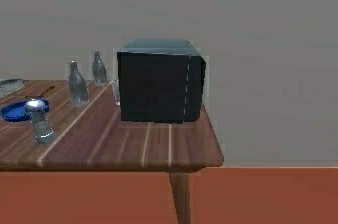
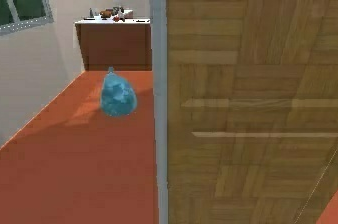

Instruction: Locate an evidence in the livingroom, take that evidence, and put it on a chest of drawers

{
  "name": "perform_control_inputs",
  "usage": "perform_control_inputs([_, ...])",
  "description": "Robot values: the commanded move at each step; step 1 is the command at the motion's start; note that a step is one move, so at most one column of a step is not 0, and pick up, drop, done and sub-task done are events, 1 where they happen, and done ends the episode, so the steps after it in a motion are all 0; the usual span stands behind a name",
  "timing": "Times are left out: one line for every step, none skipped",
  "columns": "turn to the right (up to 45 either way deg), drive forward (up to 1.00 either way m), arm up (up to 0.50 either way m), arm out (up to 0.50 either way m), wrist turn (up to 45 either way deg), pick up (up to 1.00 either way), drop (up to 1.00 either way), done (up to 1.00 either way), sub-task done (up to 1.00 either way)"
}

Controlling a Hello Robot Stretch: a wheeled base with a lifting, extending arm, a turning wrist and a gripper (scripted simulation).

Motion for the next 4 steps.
perform_control_inputs([45.0,0.00,0.00,0.00,0.0,0.00,0.00,0.00,0.00])
perform_control_inputs([15.0,0.00,0.00,0.00,0.0,0.00,0.00,0.00,0.00])
perform_control_inputs([0.0,1.00,0.00,0.00,0.0,0.00,0.00,0.00,0.00])
perform_control_inputs([3.0,0.00,0.00,0.00,0.0,0.00,0.00,0.00,0.00])
